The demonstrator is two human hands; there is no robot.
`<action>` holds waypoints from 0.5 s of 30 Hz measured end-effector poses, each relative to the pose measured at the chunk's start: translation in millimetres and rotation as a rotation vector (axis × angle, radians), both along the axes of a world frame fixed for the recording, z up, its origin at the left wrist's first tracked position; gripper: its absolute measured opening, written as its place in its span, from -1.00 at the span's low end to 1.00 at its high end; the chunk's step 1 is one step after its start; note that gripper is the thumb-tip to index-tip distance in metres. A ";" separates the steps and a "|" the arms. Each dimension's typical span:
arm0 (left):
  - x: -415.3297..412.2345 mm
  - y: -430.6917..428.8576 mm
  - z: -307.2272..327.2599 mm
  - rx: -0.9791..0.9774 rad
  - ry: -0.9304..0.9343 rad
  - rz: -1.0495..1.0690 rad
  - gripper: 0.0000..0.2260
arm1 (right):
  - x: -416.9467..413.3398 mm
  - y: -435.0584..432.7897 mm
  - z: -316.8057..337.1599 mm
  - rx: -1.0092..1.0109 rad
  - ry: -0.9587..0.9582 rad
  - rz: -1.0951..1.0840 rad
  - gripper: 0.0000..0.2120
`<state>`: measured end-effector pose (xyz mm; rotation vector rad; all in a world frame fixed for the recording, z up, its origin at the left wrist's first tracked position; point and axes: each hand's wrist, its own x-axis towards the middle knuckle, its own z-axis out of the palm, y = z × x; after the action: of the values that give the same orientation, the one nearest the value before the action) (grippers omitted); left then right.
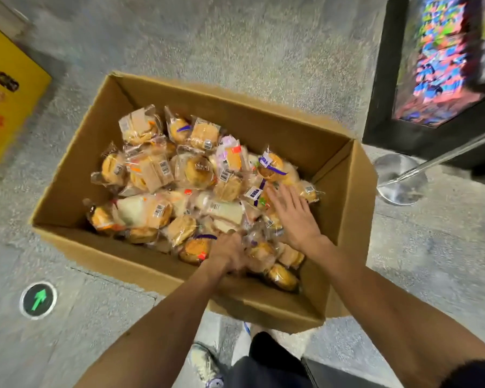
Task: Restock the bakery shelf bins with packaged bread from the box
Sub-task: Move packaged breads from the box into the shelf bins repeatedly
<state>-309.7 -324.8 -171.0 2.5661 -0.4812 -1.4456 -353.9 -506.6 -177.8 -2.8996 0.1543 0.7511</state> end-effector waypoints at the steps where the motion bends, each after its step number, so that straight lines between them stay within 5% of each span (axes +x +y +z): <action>1: -0.2 -4.1 -11.1 -0.004 0.038 -0.001 -0.28 | 6.9 -3.1 -7.1 -0.018 0.022 0.068 0.22; 6: -5.6 -21.4 -29.7 -0.016 0.047 -0.084 -0.31 | 32.9 -6.8 -40.6 -0.008 0.139 0.325 0.33; 15: 24.1 3.9 -29.5 -0.196 0.346 0.327 -0.29 | 43.6 -8.4 -65.8 0.024 0.164 0.270 0.17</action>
<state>-285.6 -320.9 -200.5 2.0660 -0.1359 -1.5818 -310.3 -515.0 -243.6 -2.8667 -0.2330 1.0263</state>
